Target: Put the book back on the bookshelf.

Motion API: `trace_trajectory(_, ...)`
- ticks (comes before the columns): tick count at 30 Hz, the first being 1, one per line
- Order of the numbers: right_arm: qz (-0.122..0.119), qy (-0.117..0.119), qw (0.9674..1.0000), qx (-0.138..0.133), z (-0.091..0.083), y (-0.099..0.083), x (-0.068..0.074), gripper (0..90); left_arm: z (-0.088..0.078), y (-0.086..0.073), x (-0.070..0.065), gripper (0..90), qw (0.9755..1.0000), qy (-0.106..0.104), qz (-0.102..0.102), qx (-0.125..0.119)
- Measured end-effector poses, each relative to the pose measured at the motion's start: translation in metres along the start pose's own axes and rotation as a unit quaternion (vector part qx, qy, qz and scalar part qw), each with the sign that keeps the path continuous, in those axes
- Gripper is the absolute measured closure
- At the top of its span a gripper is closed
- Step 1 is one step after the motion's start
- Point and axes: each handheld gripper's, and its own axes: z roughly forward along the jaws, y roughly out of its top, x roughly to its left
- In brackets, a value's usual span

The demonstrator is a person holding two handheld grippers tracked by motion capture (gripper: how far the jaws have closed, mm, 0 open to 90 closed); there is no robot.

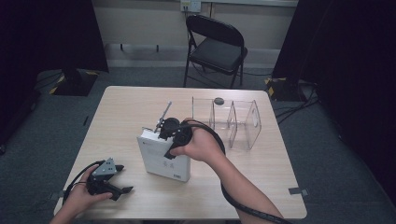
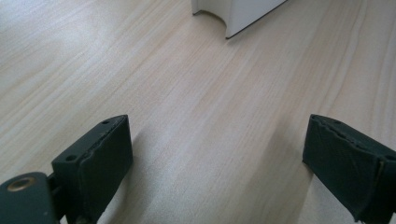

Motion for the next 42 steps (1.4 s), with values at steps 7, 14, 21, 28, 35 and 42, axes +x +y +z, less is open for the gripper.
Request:
trace_trajectory(7, 0.008, 0.002, 1.0000, 0.002, -0.010, -0.015, -0.003, 52.1, 0.000, 0.000, -0.001, 6.4, 1.0000, -0.003, -0.003, 0.006)
trace_trajectory(14, 0.020, -0.001, 0.9998, -0.006, -0.021, -0.030, -0.004, 52.1, 0.002, 0.001, -0.002, 0.0, 0.9999, -0.010, -0.003, 0.011)
trace_trajectory(21, 0.035, 0.001, 0.9994, 0.001, -0.030, -0.040, -0.005, 52.2, 0.002, 0.001, -0.002, 0.0, 0.9999, -0.010, -0.003, 0.011)
trace_trajectory(28, 0.045, 0.000, 0.9990, -0.002, -0.037, -0.051, -0.007, 52.1, 0.002, 0.001, -0.002, 0.0, 0.9999, -0.010, -0.003, 0.011)
trace_trajectory(35, 0.058, -0.005, 0.9983, 0.005, -0.042, -0.063, -0.009, 52.2, 0.002, 0.001, -0.002, 0.0, 0.9999, -0.010, -0.003, 0.011)
trace_trajectory(42, 0.075, -0.009, 0.9971, 0.014, -0.046, -0.075, -0.010, 52.3, 0.002, 0.001, -0.002, 0.0, 0.9999, -0.011, -0.002, 0.010)
